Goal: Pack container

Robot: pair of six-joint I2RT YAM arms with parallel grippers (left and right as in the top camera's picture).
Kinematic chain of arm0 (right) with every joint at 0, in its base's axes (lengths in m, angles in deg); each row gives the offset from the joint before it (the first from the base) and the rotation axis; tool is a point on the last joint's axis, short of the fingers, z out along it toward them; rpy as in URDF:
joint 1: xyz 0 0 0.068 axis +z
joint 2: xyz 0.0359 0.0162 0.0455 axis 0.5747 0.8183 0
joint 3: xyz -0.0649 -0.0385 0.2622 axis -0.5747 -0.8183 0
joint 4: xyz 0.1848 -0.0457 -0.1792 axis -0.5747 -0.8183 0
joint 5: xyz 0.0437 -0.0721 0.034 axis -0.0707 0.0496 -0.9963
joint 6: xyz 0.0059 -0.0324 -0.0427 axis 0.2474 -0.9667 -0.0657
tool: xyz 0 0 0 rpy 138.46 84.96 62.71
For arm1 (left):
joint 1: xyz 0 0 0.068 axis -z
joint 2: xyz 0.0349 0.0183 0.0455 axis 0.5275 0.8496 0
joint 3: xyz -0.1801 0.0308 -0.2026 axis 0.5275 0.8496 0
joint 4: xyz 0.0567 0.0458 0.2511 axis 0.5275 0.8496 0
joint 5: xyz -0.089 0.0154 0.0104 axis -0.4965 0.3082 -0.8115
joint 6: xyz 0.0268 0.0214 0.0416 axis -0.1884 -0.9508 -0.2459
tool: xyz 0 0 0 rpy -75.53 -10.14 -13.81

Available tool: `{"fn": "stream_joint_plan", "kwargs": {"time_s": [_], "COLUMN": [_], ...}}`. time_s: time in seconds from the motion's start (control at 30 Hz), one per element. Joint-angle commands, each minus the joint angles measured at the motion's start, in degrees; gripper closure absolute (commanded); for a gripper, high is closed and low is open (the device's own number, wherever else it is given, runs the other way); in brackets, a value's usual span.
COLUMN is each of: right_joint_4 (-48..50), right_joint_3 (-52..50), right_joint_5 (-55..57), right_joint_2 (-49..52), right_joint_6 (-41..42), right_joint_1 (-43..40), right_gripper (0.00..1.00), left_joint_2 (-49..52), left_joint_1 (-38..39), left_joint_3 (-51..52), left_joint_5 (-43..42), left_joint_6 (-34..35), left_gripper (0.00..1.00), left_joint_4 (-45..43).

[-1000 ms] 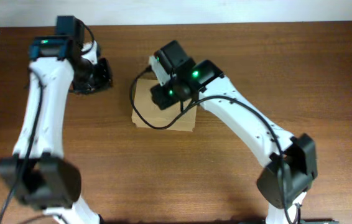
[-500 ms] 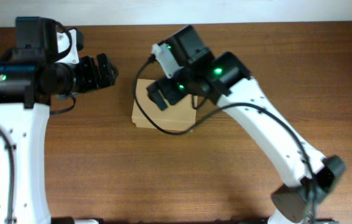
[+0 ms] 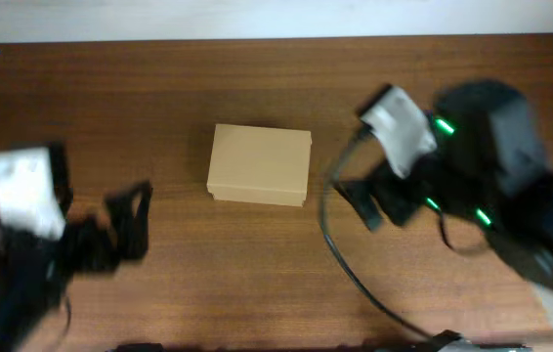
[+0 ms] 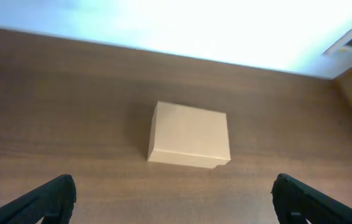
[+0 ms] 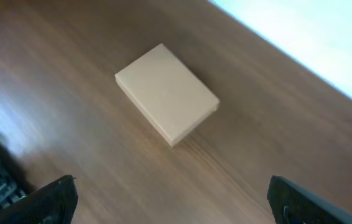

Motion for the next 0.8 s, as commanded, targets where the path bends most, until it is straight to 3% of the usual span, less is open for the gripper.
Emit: {"fn": "stream_joint_plan", "kwargs": {"time_s": [0.0,0.2,0.47,0.77], "right_joint_4": [-0.09,3.69,12.35,14.03], "right_joint_3": [-6.08,-23.71,-48.70,-52.89], "right_joint_5": [3.06,2.99,3.02,2.99], "right_joint_2": [-7.19,-25.14,-52.46,-63.52], "right_joint_6": [-1.27,-1.40,6.08,7.21], "right_joint_1": [-0.20,-0.20,-0.20,-0.20], "right_gripper": [0.01,0.01,0.01,0.01], "left_joint_2": [-5.68,-17.35,-31.50,-38.49], "left_joint_1": [0.24,0.22,0.22,0.24], "left_joint_3": [6.08,20.00,41.77,53.77], "left_joint_5": [1.20,-0.33,-4.44,-7.87], "left_joint_6": [-0.24,-0.07,-0.11,-0.11], "left_gripper": [0.00,0.00,0.00,0.00], "left_joint_4": [0.09,-3.85,-13.46,-17.18]}}
